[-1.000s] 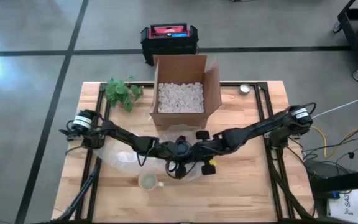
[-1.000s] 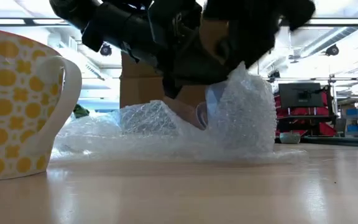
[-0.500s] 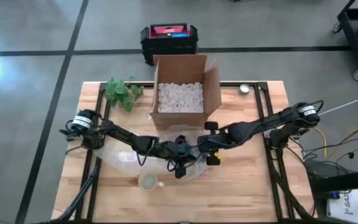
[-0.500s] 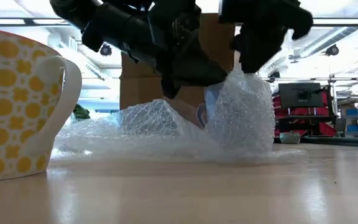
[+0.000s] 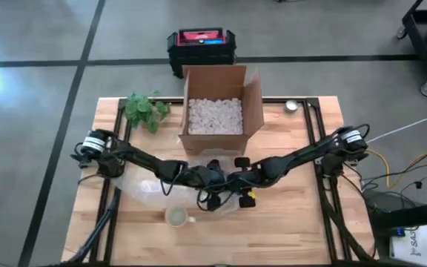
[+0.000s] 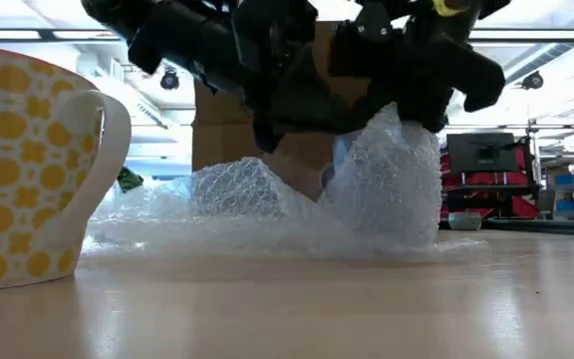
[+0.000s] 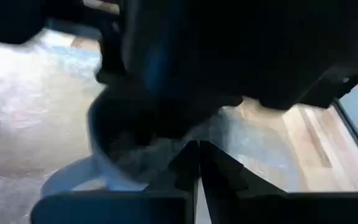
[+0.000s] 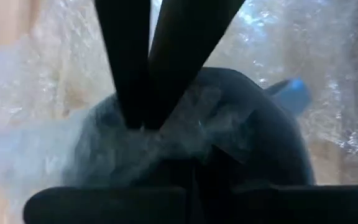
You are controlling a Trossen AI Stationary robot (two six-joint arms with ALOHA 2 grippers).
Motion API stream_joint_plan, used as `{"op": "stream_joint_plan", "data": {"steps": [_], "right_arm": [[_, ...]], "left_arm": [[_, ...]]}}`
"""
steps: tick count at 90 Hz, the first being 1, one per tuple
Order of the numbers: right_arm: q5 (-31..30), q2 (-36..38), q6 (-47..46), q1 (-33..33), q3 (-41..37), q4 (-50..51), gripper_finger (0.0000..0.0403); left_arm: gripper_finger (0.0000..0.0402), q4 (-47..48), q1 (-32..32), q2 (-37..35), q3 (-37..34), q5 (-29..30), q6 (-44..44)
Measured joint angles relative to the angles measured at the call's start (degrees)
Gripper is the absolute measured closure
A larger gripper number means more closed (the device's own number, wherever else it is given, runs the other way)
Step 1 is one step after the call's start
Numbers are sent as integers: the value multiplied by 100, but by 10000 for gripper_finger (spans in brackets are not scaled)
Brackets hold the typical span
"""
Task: Wrap mug
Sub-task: Wrap the blue mug with the right bubble wrap
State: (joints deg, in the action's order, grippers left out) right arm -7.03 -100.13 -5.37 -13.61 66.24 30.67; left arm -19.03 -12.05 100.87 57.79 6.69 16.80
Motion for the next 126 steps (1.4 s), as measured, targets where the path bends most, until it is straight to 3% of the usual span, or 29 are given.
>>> {"op": "stream_joint_plan", "data": {"steps": [16, 30, 44, 63, 98, 126], "right_arm": [[42, 235, 145, -2, 238, 202, 401], [12, 491, 149, 4, 726, 975, 401], [315, 350, 54, -15, 621, 457, 400], [195, -94, -108, 26, 317, -76, 400], [259, 565, -26, 39, 402, 122, 401], [230, 259, -122, 39, 124, -102, 401]], "left_arm": [[400, -72, 72, 214, -20, 204, -94], [400, -296, 85, 498, -2, 141, 29], [400, -255, 85, 524, 5, 91, -4], [400, 190, 82, 430, -38, 14, 36], [400, 1079, 72, -219, 37, -21, 29], [400, 2177, 35, -1021, 15, -19, 137]]}}
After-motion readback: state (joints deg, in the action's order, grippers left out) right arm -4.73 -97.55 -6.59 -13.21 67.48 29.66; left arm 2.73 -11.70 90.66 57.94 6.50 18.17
